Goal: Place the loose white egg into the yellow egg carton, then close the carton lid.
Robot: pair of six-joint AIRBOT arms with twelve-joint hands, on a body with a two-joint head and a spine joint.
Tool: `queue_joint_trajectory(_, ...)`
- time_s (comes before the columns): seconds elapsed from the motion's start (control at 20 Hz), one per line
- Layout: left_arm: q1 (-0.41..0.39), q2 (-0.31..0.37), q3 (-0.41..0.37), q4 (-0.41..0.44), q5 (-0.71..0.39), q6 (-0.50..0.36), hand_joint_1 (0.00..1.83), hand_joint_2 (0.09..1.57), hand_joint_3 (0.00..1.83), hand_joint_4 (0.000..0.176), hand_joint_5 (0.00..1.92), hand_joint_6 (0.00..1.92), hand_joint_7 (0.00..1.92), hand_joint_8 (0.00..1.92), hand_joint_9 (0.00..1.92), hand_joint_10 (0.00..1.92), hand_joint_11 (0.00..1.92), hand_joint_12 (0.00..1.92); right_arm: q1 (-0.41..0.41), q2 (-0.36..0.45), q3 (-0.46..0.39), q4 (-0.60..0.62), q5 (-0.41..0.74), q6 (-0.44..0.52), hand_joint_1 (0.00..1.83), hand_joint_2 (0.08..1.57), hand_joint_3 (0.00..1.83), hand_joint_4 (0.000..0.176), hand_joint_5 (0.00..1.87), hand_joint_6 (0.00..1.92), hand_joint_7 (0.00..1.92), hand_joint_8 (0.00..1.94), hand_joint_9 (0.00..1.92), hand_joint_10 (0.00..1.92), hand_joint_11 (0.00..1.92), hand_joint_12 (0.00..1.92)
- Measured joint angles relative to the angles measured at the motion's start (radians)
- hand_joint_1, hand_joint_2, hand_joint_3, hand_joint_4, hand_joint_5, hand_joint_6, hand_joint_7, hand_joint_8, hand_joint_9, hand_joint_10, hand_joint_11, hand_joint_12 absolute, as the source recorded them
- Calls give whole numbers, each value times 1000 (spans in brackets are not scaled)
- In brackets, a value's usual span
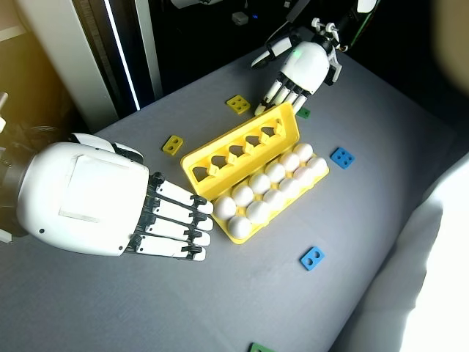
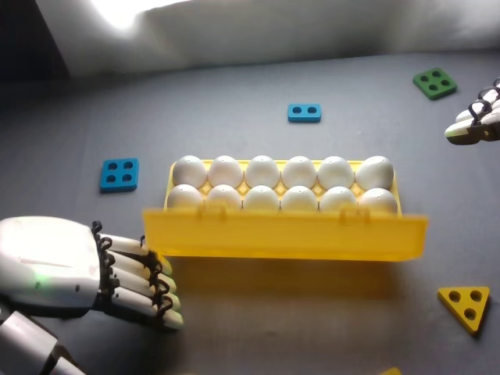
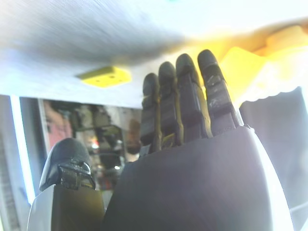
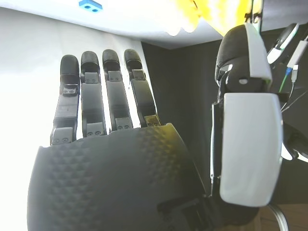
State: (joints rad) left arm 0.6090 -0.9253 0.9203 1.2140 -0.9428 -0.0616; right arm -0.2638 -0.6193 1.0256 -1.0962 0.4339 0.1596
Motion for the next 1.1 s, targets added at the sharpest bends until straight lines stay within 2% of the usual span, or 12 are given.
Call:
queue_joint_trajectory(0.4,-83,-7,27,-30,-32,-38,0,1159,0,0,269,0,262,0,214,0,0,324,0,0,-2,-2,0,0,505,955,0,0,267,4,247,3,207,2,0,518)
queue_joint_trajectory(0.55,-124,-27,69,-73,-6,-38,0,1157,0,0,268,0,259,0,210,0,0,307,0,0,-4,-2,0,0,505,955,0,0,262,1,246,2,207,2,0,520)
queue_joint_trajectory(0.8,-145,-68,125,-61,-7,-38,0,1161,0,0,291,3,281,3,234,4,0,387,0,0,-8,-6,1,0,519,948,0,0,273,5,255,3,220,4,0,575)
queue_joint_trajectory(1.1,-148,-106,164,-65,-11,-13,0,1163,1,0,294,3,280,3,234,3,0,384,6,0,-14,-9,3,0,517,950,0,0,281,4,258,3,215,1,0,552)
